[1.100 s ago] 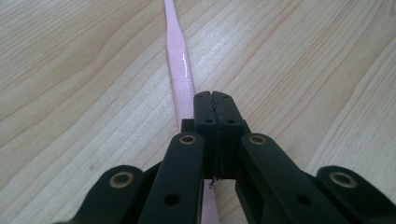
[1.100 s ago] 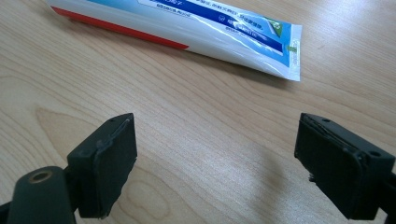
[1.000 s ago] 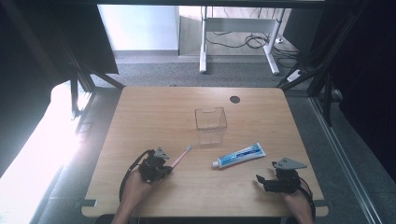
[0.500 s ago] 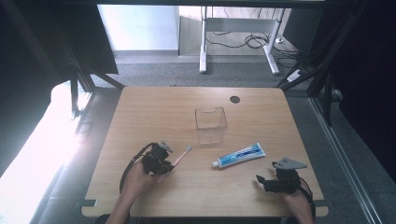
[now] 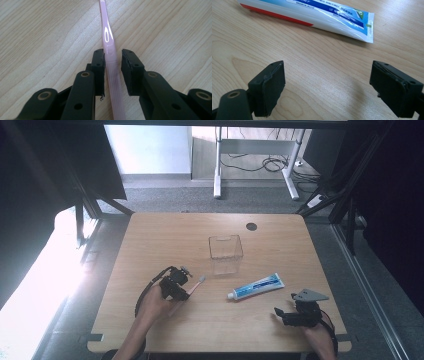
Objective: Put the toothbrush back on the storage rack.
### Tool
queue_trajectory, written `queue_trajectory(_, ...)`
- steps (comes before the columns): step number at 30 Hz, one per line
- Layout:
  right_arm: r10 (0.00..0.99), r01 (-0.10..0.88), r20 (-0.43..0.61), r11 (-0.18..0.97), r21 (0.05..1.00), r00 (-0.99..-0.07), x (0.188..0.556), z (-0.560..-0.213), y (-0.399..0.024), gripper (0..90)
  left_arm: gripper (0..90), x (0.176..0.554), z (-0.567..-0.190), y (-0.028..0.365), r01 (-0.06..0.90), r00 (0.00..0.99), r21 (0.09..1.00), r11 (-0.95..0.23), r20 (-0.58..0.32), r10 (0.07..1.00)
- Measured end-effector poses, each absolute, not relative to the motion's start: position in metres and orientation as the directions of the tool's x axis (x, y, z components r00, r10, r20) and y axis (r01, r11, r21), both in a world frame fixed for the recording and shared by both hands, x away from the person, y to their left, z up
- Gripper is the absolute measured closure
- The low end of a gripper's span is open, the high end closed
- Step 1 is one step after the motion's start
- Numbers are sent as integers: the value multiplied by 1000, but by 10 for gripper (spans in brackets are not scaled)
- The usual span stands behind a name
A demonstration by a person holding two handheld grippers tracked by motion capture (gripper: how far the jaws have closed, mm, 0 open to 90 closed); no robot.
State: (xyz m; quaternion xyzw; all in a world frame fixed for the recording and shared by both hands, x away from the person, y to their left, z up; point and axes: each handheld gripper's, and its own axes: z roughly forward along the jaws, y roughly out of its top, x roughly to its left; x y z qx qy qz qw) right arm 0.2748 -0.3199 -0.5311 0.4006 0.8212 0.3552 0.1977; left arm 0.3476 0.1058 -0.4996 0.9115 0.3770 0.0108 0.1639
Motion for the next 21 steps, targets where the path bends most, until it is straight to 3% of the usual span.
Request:
queue_trajectory(15,798,518,-41,428,741,-602,275,-531,-320,134,780,360,-502,92,718,692,207,-665,-100,715)
queue_trajectory(21,799,518,-39,426,742,-600,275,-531,-320,134,789,360,-502,91,712,697,210,-670,-95,710)
